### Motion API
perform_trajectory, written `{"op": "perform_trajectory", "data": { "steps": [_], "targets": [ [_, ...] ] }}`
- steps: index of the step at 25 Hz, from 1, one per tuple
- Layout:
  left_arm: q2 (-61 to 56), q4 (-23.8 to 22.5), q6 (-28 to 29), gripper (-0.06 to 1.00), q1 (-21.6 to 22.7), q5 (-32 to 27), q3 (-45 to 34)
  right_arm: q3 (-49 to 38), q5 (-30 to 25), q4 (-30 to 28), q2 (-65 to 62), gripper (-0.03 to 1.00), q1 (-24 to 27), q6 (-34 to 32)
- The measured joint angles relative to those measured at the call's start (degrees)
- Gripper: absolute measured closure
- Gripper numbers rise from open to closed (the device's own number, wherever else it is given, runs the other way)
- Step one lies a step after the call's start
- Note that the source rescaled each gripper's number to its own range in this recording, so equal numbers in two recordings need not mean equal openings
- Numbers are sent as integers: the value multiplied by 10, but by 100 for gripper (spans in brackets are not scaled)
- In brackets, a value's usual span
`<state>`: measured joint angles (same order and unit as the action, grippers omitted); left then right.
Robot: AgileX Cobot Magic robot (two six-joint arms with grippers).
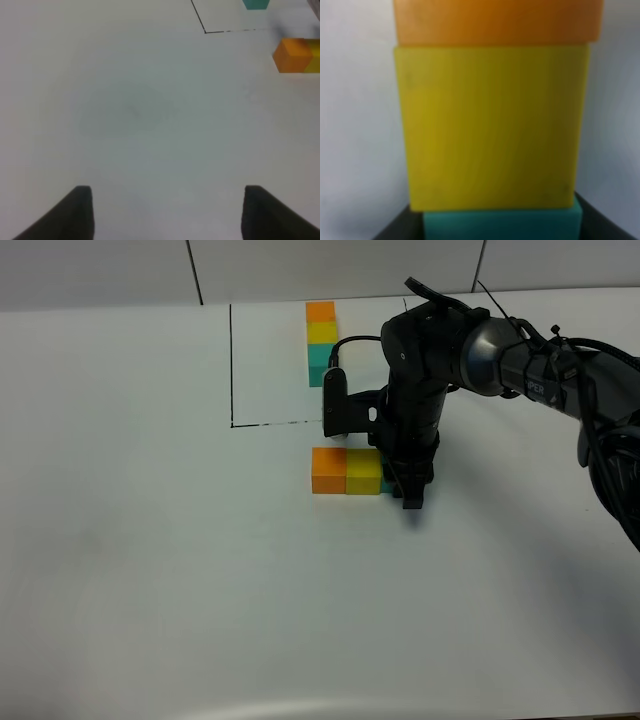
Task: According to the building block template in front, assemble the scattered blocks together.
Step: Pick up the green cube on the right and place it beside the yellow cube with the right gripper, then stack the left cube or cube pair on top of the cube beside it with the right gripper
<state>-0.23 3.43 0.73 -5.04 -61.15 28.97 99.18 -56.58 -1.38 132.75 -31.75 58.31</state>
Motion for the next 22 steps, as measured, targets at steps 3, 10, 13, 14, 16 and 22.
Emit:
{"op": "perform_trajectory", "data": {
  "steps": [3,10,13,14,16,22],
  "targets": [
    [0,0,0,60,0,0,0,0,0,0,0,95,0,0],
    [0,0,0,60,0,0,0,0,2,0,0,95,0,0],
    [0,0,0,60,0,0,0,0,2,0,0,95,0,0],
    [0,0,0,60,0,0,0,0,2,0,0,95,0,0],
    [0,0,0,60,0,0,0,0,4,0,-1,86,0,1],
    [0,0,0,60,0,0,0,-7,2,-3,-28,26,-2,-38]
  ]
}}
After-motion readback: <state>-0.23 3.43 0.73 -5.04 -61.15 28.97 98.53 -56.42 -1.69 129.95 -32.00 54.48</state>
